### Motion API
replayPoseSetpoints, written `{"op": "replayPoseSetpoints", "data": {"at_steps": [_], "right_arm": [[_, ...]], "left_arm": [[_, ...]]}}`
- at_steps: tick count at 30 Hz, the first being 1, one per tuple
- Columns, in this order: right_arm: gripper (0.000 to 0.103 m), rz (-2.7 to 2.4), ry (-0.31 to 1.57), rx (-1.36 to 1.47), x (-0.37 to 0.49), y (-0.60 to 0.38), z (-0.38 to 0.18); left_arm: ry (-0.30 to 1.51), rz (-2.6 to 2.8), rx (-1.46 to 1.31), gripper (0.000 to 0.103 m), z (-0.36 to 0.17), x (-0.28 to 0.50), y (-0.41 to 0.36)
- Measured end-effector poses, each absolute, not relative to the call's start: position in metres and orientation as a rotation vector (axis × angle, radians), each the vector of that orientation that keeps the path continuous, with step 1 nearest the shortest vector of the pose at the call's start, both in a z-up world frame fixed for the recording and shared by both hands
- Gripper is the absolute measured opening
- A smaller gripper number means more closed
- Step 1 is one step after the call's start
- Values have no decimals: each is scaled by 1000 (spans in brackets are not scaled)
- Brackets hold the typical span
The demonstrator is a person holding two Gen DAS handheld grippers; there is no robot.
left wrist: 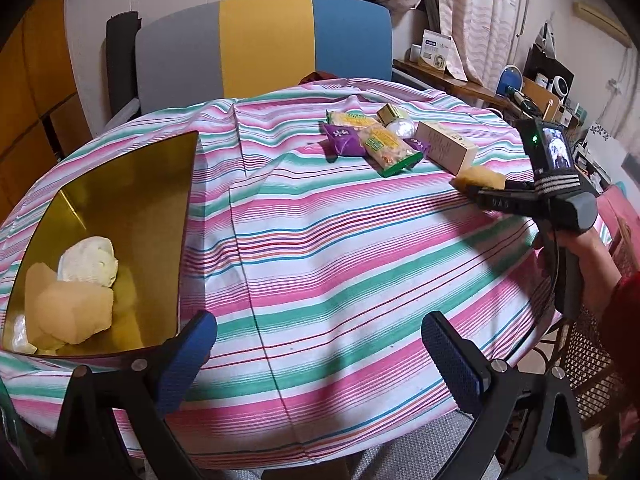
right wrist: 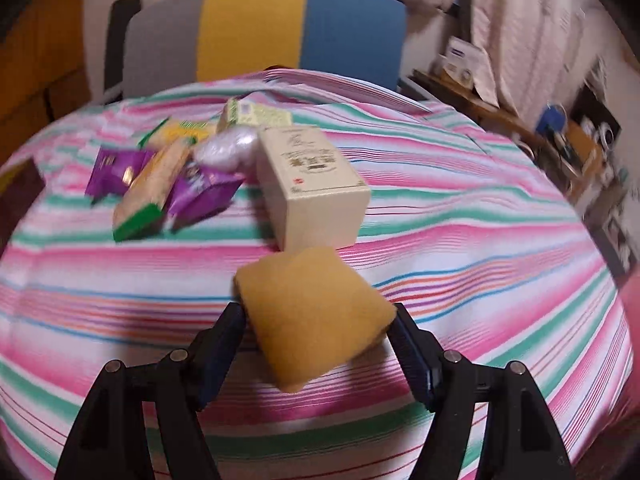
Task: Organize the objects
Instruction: 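Move the right gripper back to the items and grasp the last tan sponge, then grasp the WEIDAN cracker packet with the left gripper while the right gripper holds the sponge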
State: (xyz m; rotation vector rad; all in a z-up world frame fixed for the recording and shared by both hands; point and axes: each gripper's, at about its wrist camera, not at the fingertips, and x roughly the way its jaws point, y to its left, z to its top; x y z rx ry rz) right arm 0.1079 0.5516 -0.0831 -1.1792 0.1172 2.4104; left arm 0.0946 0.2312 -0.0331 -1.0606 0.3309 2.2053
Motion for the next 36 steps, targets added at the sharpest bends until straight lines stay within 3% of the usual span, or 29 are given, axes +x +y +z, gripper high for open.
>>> {"op": "replayPoseSetpoints", "data": {"at_steps": [13, 24, 31, 36], "right_arm": [[64, 2425, 519, -958, 110, 543, -78], [64, 2410, 477, -906, 106, 532, -85], [64, 2382, 409, -903, 104, 525, -87], [64, 2386, 430, -886, 106, 527, -89]], "left_arm": [[318, 2205, -1087, 103, -35, 79, 261], [160, 2224, -1145, 103, -38, 29, 313], [-131, 2158, -1283, 103, -51, -19, 363], [-127, 2110, -1307, 103, -57, -39, 398]]}}
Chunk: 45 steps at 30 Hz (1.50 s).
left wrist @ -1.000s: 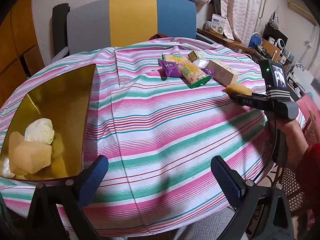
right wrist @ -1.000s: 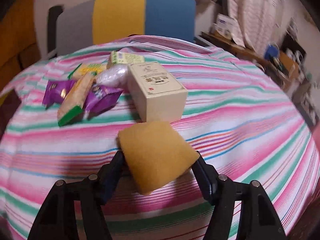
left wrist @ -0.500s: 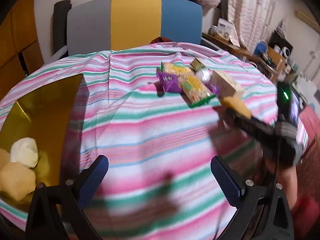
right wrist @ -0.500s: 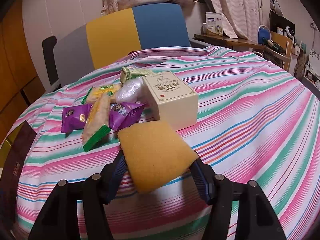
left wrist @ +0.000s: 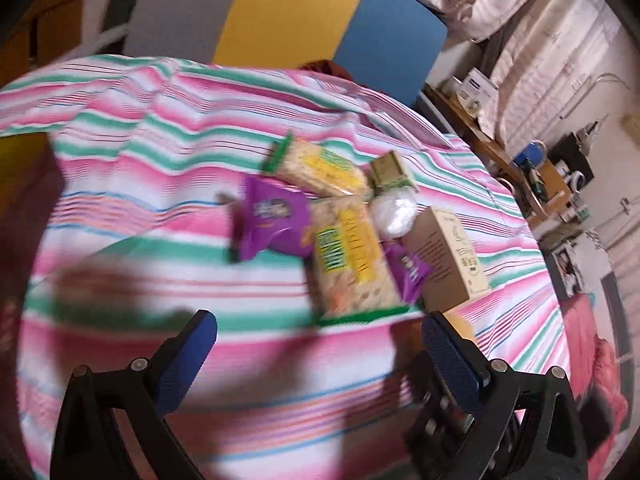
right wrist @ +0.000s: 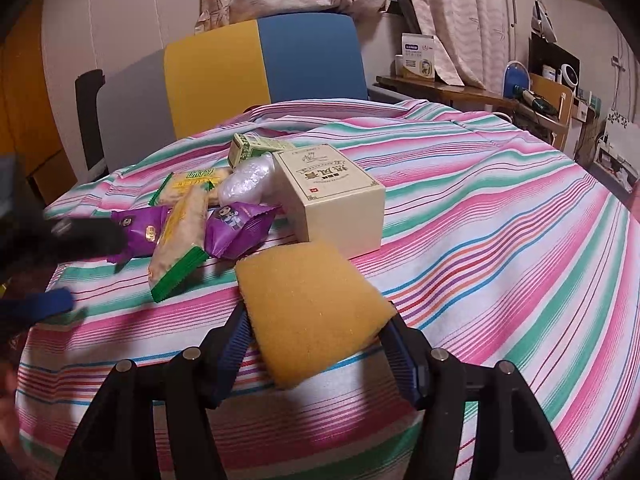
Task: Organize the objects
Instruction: 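Grasp the WEIDAN cracker packet with the left gripper while the right gripper holds the sponge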
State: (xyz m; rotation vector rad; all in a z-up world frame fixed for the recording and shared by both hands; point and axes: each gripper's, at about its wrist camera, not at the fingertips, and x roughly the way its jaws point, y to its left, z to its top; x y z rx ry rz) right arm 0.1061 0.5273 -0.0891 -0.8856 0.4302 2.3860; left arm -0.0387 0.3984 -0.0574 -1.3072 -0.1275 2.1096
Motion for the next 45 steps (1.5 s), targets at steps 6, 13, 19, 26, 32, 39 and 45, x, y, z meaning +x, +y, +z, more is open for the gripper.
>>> {"op": "replayPoseSetpoints", "data": {"at_steps": [6, 13, 19, 26, 32, 39, 45], "right_arm": [[65, 2381, 428, -884, 105, 527, -90], [65, 2370, 419, -890, 103, 527, -91], [65, 2370, 418, -891, 104, 527, -91], [65, 2369, 419, -891, 104, 527, -91], [65, 2367, 418, -886, 104, 528, -91], [65, 2354, 396, -872, 106, 525, -90], [65, 2352, 369, -846, 108, 522, -86]], "left_arm": [[-214, 2074, -1337, 96, -68, -64, 423], [-121, 2067, -1272, 75, -79, -64, 443], [-65, 2095, -1163, 44, -87, -61, 428], [-128, 2076, -1129, 43, -89, -53, 397], [-142, 2064, -1105, 43, -89, -35, 368], [-61, 2094, -1083, 44, -84, -11, 350], [15, 2117, -1085, 55, -85, -13, 364]]}}
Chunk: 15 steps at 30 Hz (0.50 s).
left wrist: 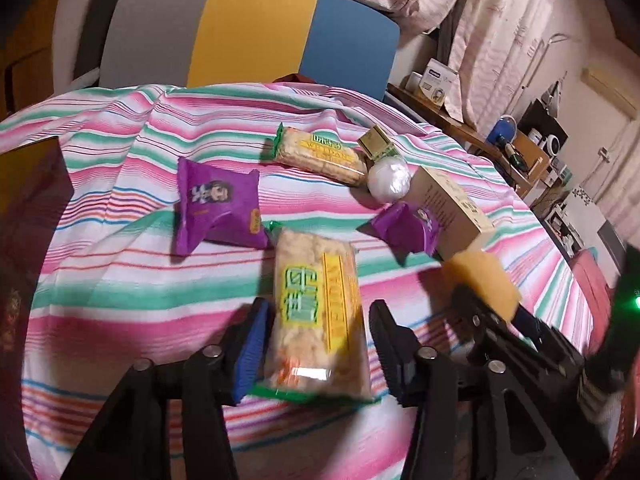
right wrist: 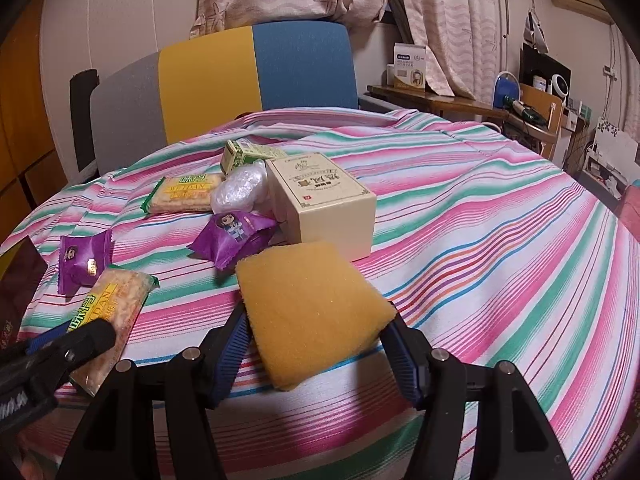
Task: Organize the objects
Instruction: 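Grasp the WEIDAN cracker packet with the left gripper while the right gripper holds the sponge, then lower the cracker packet into the gold tray with the left gripper while the right carries the sponge over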
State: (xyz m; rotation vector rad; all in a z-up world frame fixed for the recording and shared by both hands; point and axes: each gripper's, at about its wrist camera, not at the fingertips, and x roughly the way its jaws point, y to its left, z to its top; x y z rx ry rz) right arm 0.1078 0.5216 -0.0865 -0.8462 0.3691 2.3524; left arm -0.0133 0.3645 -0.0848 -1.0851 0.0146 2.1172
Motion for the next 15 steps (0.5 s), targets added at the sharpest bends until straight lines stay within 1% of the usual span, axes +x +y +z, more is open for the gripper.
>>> {"op": "replayPoseSetpoints", "data": {"at_steps": [2, 3, 4, 7, 15], "right_arm": [[65, 2354, 359, -833, 109, 519, -85], [65, 2353, 353, -826, 110, 519, -84], [65, 2353, 347, -820, 110, 517, -83], [65, 2354, 335, -811, 110, 516, -82], [65, 2357, 316, -780, 113, 512, -79]], "left_arm": [[75, 2126, -1079, 54, -85, -15, 373], [115, 2130, -1069, 52, -85, -14, 376], [148, 2141, -1058, 48, -86, -12, 378], [116, 2146, -1058, 42, -87, -14, 370], [74, 2154, -1021, 41, -86, 0, 347]]}}
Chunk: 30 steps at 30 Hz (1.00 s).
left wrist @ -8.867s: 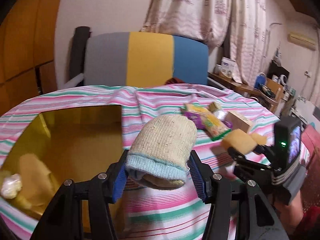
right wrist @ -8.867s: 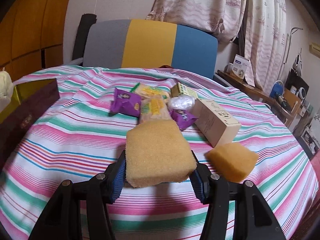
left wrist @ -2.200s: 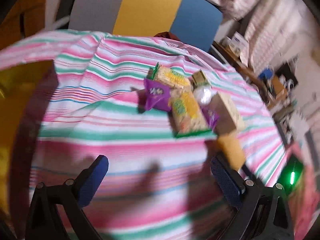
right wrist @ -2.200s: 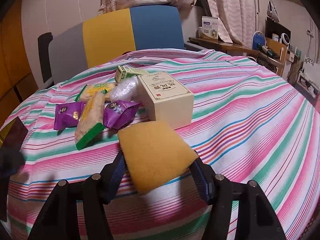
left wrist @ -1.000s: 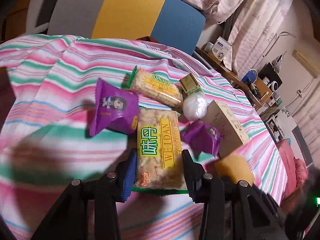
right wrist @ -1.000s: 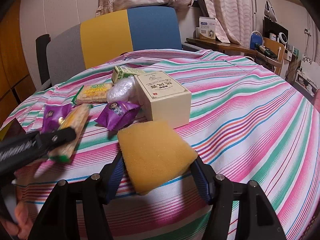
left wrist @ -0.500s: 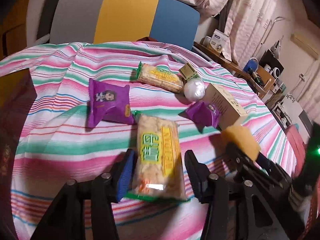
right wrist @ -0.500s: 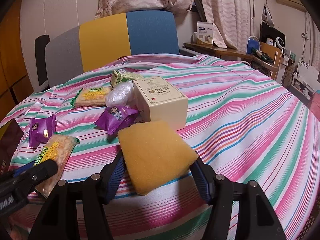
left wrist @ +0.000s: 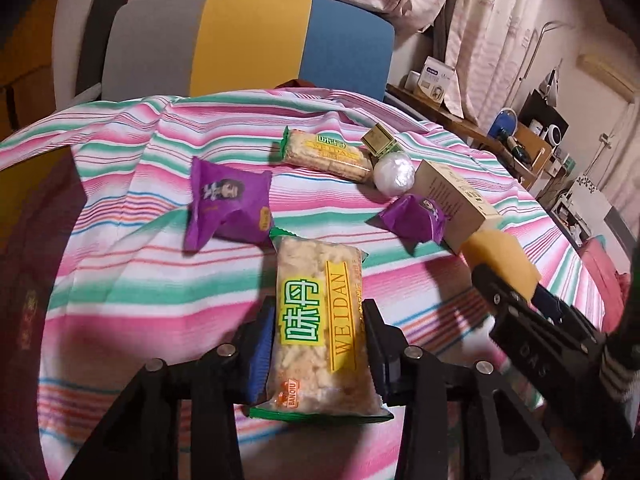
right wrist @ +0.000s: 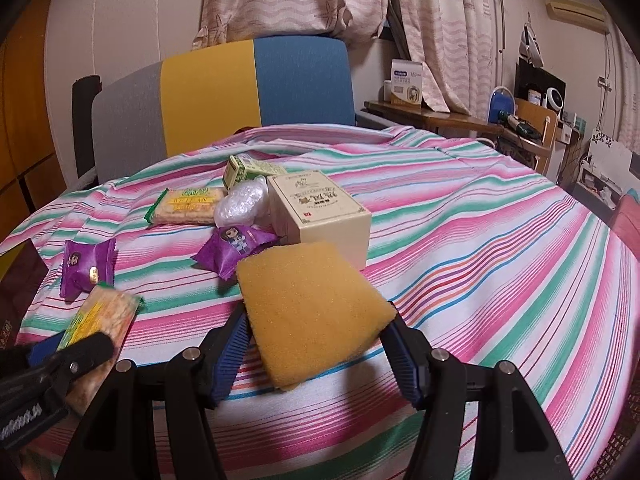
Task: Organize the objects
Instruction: 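Lower the cracker packet into the gold tray with the left gripper while the right carries the sponge over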
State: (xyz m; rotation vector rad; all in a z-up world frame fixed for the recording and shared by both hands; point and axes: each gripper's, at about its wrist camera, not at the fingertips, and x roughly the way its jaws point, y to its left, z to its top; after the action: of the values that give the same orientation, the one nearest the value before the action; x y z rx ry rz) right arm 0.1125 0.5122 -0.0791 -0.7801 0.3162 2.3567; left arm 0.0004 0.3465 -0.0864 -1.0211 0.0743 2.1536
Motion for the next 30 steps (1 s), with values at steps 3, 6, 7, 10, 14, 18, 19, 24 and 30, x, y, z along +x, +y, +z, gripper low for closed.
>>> {"op": "replayPoseSetpoints", "data": {"at_steps": [3, 6, 7, 10, 14, 18, 19, 24, 30], "right_arm": [[65, 2375, 291, -761, 114, 507, -76], [65, 2421, 264, -748, 114, 501, -73], [65, 2435, 256, -745, 113, 499, -72], [65, 2480, 227, -731, 113, 493, -70], [65, 2487, 197, -739, 110, 489, -69], [65, 2485, 188, -748, 108, 488, -70], [65, 2482, 186, -752, 108, 488, -70], [65, 2477, 169, -757, 107, 486, -71], [65, 2479, 145, -767, 105, 483, -70]], "left_arm": [[73, 2163, -1002, 41, -87, 10, 337], [83, 2173, -956, 41, -88, 24, 325], [88, 2175, -942, 41, -88, 29, 321], [53, 2174, -965, 41, -87, 34, 309], [-28, 2160, -992, 41, -78, 37, 291], [-37, 2157, -953, 41, -66, 43, 279], [-39, 2155, -942, 41, -62, 45, 276], [-61, 2156, -920, 41, -49, 50, 258], [-108, 2208, -896, 41, -32, 46, 225]]}}
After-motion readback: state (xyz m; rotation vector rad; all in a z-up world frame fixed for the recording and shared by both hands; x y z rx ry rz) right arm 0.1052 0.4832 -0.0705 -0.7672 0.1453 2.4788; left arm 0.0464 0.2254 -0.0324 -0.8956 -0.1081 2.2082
